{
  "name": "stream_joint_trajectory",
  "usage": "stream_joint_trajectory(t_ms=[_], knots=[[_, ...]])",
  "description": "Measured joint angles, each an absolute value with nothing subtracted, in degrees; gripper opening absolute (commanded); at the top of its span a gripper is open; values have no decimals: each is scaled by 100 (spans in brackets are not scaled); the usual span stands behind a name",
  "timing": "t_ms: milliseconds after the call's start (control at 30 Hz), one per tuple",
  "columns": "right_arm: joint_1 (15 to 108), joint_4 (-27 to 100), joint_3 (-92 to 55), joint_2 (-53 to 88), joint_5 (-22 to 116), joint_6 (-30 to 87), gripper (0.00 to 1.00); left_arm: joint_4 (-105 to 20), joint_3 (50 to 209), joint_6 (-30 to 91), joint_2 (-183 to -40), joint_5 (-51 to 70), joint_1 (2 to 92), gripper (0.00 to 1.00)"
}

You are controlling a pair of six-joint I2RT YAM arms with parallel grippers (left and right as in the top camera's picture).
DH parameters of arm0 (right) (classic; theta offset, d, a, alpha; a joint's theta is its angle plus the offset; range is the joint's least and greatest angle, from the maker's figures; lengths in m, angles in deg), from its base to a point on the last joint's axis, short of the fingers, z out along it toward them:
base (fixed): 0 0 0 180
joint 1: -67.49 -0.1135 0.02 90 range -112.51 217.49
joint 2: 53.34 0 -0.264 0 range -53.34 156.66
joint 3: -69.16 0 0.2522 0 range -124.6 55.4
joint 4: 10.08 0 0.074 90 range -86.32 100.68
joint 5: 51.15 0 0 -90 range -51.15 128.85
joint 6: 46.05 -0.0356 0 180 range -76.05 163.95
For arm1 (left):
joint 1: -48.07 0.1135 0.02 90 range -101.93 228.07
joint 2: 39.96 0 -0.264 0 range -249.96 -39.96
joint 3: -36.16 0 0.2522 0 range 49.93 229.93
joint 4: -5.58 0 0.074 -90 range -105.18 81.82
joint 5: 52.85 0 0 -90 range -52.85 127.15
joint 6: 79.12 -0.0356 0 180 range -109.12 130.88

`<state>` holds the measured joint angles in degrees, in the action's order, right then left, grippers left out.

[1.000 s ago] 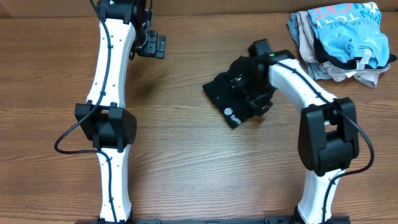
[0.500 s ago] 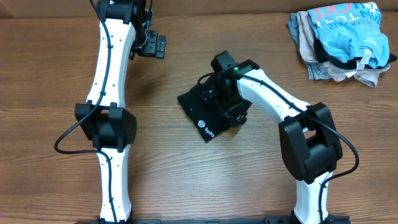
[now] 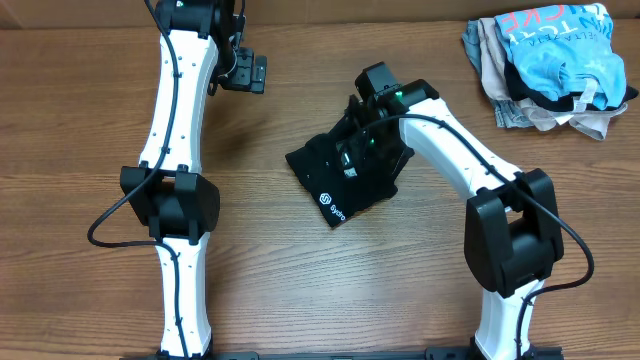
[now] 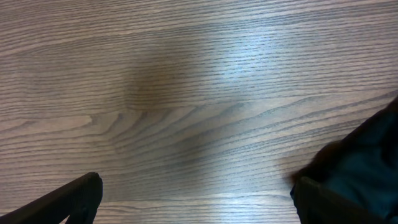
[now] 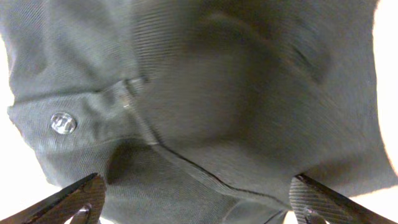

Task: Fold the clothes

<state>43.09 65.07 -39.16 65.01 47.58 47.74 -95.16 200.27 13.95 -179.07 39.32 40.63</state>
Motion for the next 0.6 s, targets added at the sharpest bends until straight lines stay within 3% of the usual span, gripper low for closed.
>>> stream_joint_trajectory(t_ms=[600], knots=[[3443,6039,-3907,6501,4605,6350,95,-9494,20027,1395,-17907,3932,4063,100]])
